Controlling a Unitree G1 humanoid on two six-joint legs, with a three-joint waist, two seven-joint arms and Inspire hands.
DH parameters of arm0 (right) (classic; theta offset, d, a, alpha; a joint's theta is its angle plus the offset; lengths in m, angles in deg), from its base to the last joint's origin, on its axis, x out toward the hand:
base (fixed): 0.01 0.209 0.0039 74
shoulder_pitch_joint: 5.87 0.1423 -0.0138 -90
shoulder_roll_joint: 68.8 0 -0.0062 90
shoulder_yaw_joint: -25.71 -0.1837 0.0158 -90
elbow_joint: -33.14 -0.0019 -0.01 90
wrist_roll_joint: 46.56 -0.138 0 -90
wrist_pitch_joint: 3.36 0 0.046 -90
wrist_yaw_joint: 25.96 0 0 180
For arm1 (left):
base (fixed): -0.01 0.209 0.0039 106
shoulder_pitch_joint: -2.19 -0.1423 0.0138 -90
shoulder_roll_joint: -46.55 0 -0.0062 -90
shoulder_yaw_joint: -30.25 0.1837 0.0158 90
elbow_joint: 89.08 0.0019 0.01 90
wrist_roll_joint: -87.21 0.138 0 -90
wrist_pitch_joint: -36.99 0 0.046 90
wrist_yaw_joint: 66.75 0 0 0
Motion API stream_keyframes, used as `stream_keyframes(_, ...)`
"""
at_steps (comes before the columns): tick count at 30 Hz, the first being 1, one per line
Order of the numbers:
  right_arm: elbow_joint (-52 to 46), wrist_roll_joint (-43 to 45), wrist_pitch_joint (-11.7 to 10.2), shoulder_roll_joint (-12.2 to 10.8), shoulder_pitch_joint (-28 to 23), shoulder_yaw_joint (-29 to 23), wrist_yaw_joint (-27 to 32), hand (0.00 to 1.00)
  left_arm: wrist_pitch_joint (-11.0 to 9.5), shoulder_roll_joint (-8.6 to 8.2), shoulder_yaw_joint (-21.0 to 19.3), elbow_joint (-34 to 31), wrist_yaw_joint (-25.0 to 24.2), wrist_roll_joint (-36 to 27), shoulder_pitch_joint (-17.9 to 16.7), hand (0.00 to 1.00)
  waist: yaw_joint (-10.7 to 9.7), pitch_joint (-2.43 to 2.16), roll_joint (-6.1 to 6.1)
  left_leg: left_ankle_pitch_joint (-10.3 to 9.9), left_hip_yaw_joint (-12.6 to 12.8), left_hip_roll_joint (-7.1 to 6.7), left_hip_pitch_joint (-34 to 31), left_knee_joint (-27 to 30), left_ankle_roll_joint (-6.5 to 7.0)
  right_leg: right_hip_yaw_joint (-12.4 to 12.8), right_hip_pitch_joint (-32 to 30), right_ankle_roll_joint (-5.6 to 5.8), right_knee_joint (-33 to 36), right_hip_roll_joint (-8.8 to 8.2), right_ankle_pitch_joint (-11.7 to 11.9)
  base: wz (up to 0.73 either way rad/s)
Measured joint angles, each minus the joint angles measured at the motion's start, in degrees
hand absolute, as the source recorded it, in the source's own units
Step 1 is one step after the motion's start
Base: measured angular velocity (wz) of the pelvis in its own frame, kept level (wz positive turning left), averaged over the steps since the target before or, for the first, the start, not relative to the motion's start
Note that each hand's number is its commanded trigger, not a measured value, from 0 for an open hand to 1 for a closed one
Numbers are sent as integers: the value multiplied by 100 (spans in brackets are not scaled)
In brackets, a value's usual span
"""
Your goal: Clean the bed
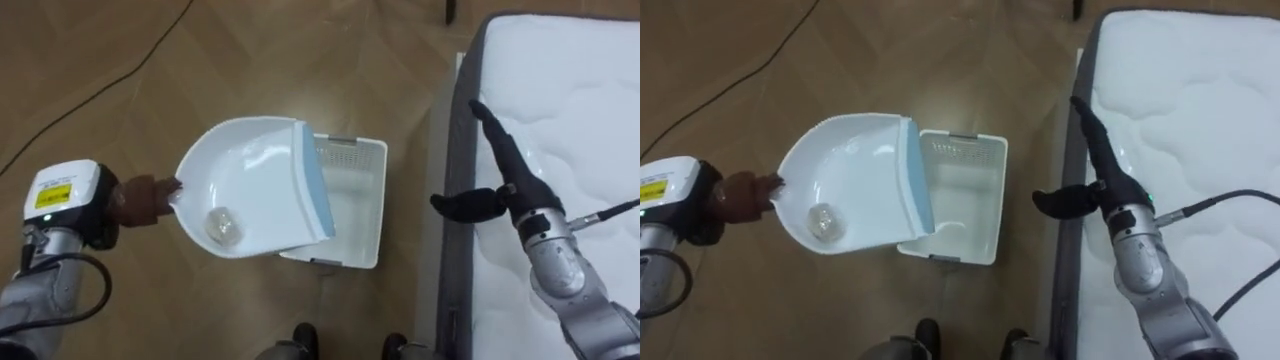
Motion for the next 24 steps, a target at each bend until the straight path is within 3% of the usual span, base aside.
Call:
stream_keyframes(6,60,-45,80,1,-1,119,-43,0,174,44,345,98,-271,185,159,100,-99,5,175,58,12,-39,-318,23,-3,-28,-375,-19,188,-85,-23,3)
stream_keyframes(8,59,-42,119,-5,-3,221,-69,0,208,130,475,115,-350,232,210,100,-173,10,196,76,14,-75,-355,12,-3,-20,-422,-19,221,-116,-81,10)
stream_keyframes(12,57,-42,127,-7,-50,384,-140,0,248,360,805,188,-578,220,257,100,-342,14,298,104,427,34,-350,-17,53,-19,-433,-8,286,-163,-129,6)
stream_keyframes(14,58,-43,127,-8,-62,421,-178,0,252,395,823,313,-646,215,289,100,-361,17,345,105,458,36,-341,-30,55,6,-462,-6,309,-167,-130,-4)
stream_keyframes(19,59,-31,139,39,-88,418,-176,0,373,495,1022,606,-889,120,419,100,-383,15,613,118,598,4,-333,-26,76,179,-676,2,582,-249,-168,-11)
stream_keyframes(21,61,-10,139,39,-99,422,-175,0,381,637,1090,665,-951,-8,425,100,-379,16,634,119,756,-6,-317,-22,76,344,-807,-6,728,-277,-231,-23)
stream_keyframes(23,62,49,151,50,-106,407,-167,0,454,673,1095,808,-1019,-147,440,100,-438,16,749,120,860,9,-314,-29,74,419,-872,-37,786,-275,-259,-16)
stream_keyframes(24,45,64,151,61,-99,408,-168,0,503,673,1096,912,-1148,-264,463,100,-525,19,872,127,878,8,-313,-48,64,433,-882,-48,811,-272,-271,-9)
